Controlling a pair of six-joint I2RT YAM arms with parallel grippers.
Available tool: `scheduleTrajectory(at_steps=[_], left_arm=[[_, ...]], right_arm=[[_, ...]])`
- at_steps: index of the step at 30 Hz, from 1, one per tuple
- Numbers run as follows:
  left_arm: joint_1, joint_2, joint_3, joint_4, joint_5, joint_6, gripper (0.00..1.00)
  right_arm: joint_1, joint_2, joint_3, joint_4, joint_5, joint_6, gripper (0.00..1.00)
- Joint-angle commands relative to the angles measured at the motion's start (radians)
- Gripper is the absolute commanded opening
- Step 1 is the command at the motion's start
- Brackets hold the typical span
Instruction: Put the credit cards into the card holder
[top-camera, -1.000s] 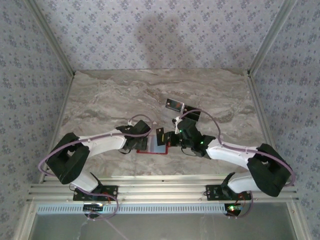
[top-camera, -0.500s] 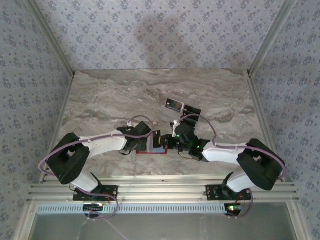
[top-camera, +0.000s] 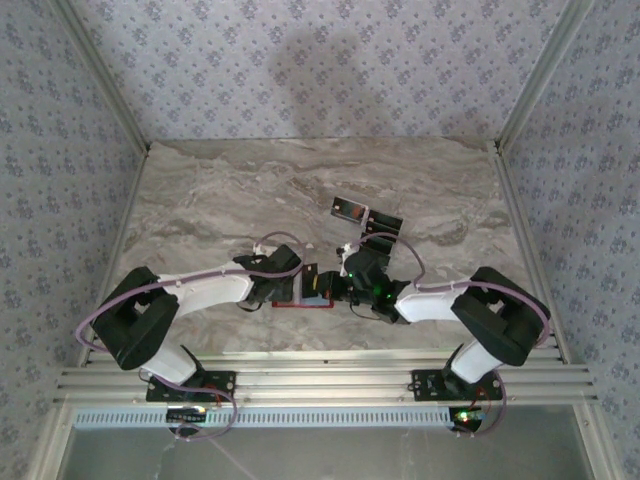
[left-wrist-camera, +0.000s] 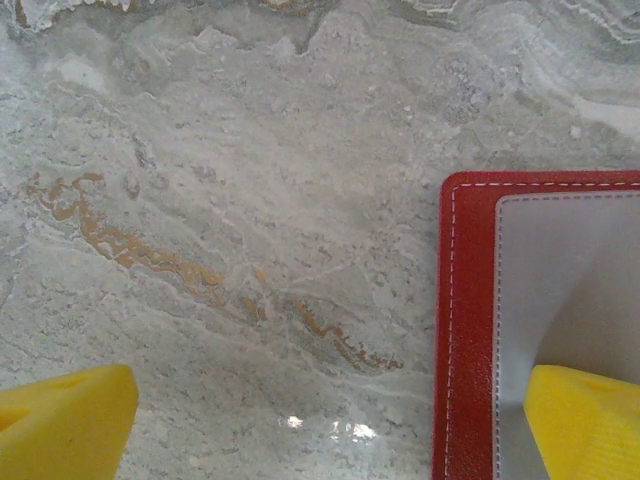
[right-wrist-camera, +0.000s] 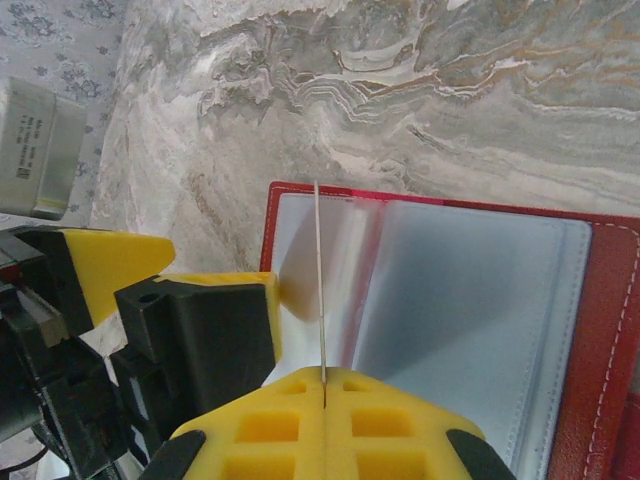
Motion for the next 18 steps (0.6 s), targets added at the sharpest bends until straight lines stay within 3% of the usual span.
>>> scheduleTrajectory(at_steps=[1, 18], left_arm=[[-0.006, -0.004, -0.022, -0.045, -0.018, 0.000, 1.00], [-0.007, 0.005, -0.019, -0.046, -0.019, 0.003, 1.00]], right_arm=[[0.009, 0.022, -0.002, 0.048, 0.013, 0.023, 0.00], [0.016, 0.085, -0.006, 0.118, 0.001, 0.061, 0.00]])
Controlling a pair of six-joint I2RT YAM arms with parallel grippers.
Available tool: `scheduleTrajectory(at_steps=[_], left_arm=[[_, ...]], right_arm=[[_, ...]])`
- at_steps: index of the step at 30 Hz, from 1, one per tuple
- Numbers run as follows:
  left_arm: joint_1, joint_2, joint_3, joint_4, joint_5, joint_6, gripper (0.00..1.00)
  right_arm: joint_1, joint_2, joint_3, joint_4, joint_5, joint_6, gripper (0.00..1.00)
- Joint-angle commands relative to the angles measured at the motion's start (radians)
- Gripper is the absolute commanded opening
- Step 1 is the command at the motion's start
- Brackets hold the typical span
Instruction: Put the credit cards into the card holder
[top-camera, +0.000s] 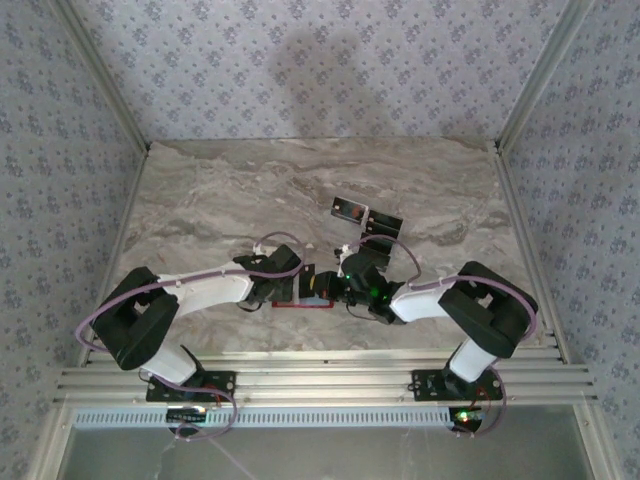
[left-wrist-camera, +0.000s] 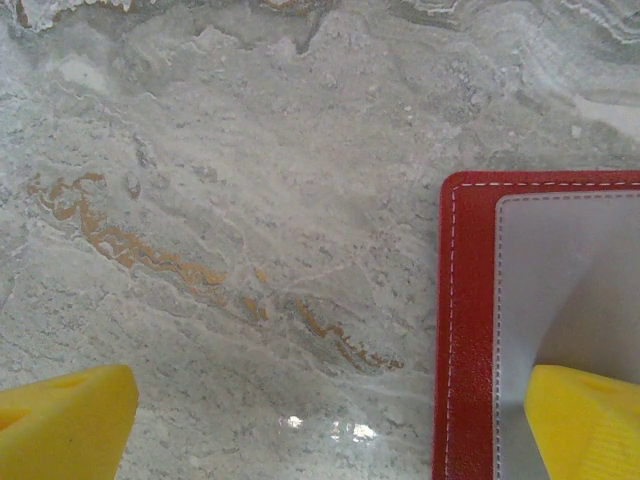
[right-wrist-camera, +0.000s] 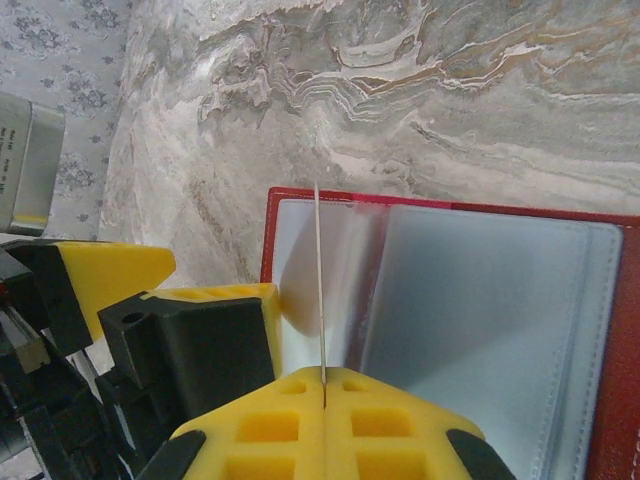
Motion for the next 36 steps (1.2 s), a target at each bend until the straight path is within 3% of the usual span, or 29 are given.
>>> scheduleTrajectory(at_steps=[1, 36], left_arm=[[-0.007, 0.005, -0.018, -0.046, -0.020, 0.002, 1.00], [-0.007, 0.017, -0.014, -0.043, -0.024, 0.007, 1.00]], right_arm=[[0.008, 0.023, -0.008, 0.038, 0.000, 0.021, 0.00], [0.006, 0.075, -0.081, 0.153, -0.010, 0.104, 0.00]])
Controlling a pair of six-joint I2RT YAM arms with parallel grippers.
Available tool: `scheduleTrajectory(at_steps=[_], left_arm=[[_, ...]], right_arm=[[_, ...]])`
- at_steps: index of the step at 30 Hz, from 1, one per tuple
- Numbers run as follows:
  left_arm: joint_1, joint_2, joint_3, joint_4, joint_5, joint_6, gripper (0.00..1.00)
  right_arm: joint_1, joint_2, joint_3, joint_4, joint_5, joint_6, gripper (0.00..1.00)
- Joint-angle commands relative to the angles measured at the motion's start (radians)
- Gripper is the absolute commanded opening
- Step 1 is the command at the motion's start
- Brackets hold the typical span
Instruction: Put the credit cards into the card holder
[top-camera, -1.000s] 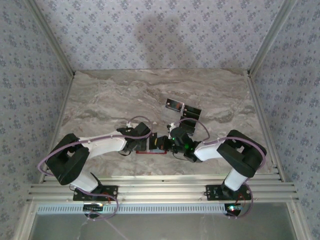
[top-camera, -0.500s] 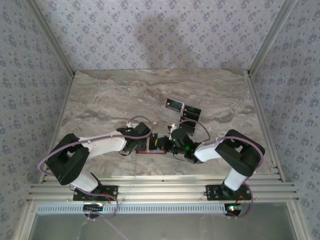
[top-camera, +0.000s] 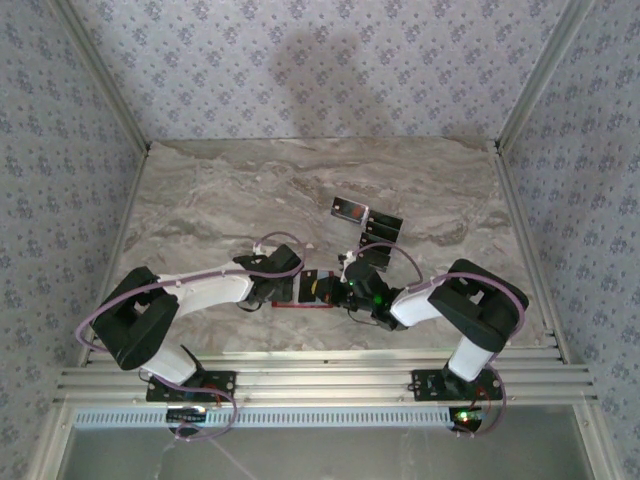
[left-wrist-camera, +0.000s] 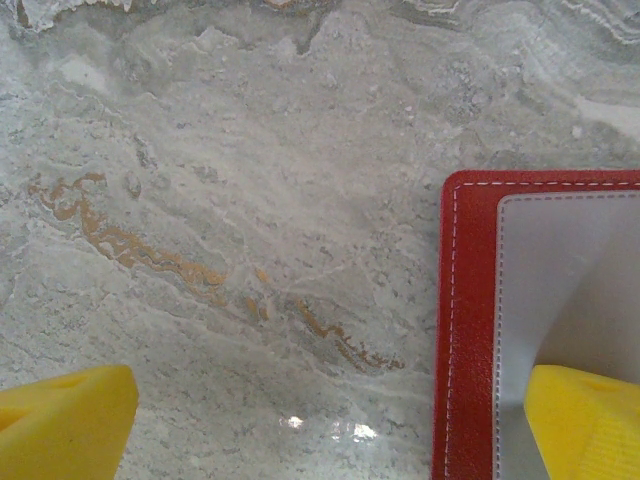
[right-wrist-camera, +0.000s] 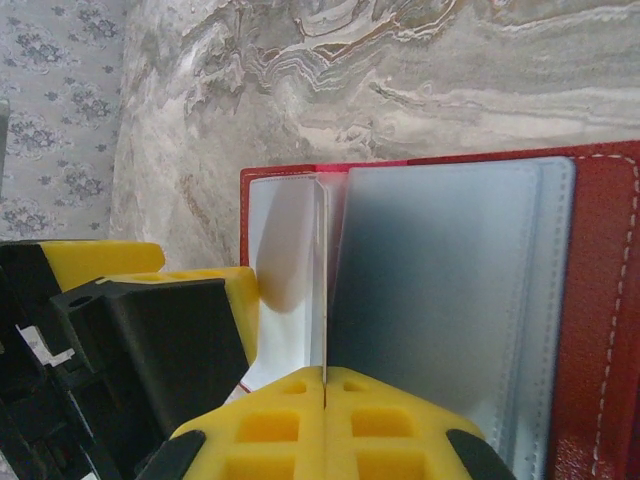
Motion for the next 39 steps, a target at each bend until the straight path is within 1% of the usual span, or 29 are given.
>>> scheduleTrajectory(at_steps=[1, 16, 22, 34, 39], left_arm=[[-0.006, 0.017, -0.015, -0.043, -0.024, 0.006, 1.00], [-0.007, 0.021, -0.012, -0.047, -0.028, 0.006, 1.00], [-0.006, 0.030, -0.002, -0.061, -0.043, 0.004, 1.00], [-0.007, 0.047, 0.013, -0.082, -0.058, -0.005, 1.00], [-0.006, 0.036, 0.034, -0.109, -0.087, -0.004, 1.00]], right_arm=[[0.002, 0.025, -0.015, 0.015, -0.001, 0.020, 0.00], [-0.012, 0.073, -0.037, 0.085, -0.039, 0.070, 0.00], [-0.029, 0.076, -0.045, 0.089, -0.076, 0.072, 0.00], [-0.061, 0.138, -0.027, 0.140, -0.172, 0.085, 0.00], [-0.067, 0.147, -0.024, 0.135, -0.177, 0.084, 0.00]])
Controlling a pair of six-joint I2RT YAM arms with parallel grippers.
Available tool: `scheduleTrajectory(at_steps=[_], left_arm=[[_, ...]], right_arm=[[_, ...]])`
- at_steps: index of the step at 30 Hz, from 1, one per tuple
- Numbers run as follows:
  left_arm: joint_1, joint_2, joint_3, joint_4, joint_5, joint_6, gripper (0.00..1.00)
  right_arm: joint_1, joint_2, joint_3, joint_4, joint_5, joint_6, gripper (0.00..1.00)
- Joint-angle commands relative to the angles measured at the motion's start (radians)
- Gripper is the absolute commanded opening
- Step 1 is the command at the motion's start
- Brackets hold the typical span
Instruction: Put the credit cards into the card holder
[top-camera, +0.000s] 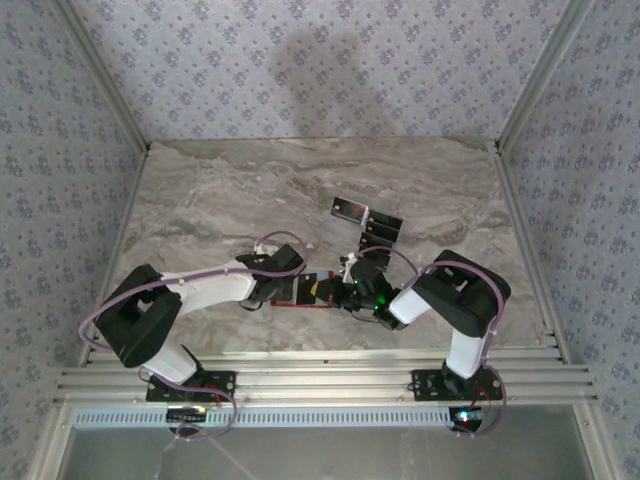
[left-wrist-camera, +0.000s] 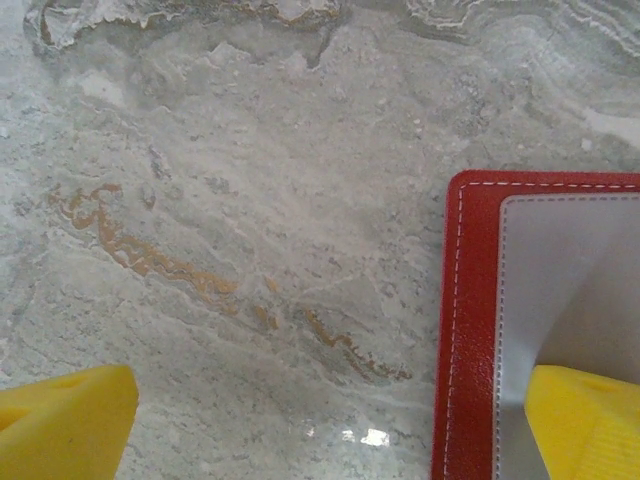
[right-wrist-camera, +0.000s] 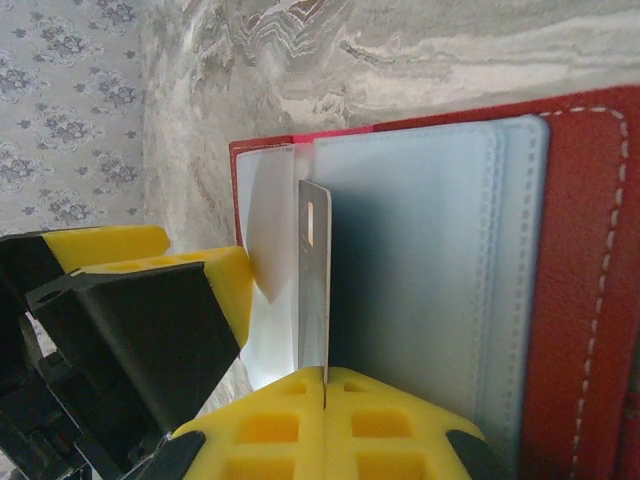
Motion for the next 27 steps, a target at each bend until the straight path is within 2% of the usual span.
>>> scheduleTrajectory(at_steps=[1, 9, 21, 27], left_arm=[[0.001, 0.013, 0.018, -0.091, -0.055, 0.001, 1.00], [0.030, -0.007, 0.033, -0.091, -0.058, 0.036, 1.00], [0.031, -0.052, -0.054, 0.047, -0.013, 0.059, 1.00], [0.031, -0.051, -0.059, 0.053, -0.017, 0.056, 1.00]], right_arm=[[-0.006, 0.029, -0.001, -0.039, -0.016, 0.006, 0.00], [-0.015, 0.034, -0.001, -0.046, -0.019, 0.005, 0.00], [-0.023, 0.055, 0.006, -0.048, -0.035, 0.014, 0.00], [-0.028, 0.063, 0.007, -0.045, -0.038, 0.017, 0.00]])
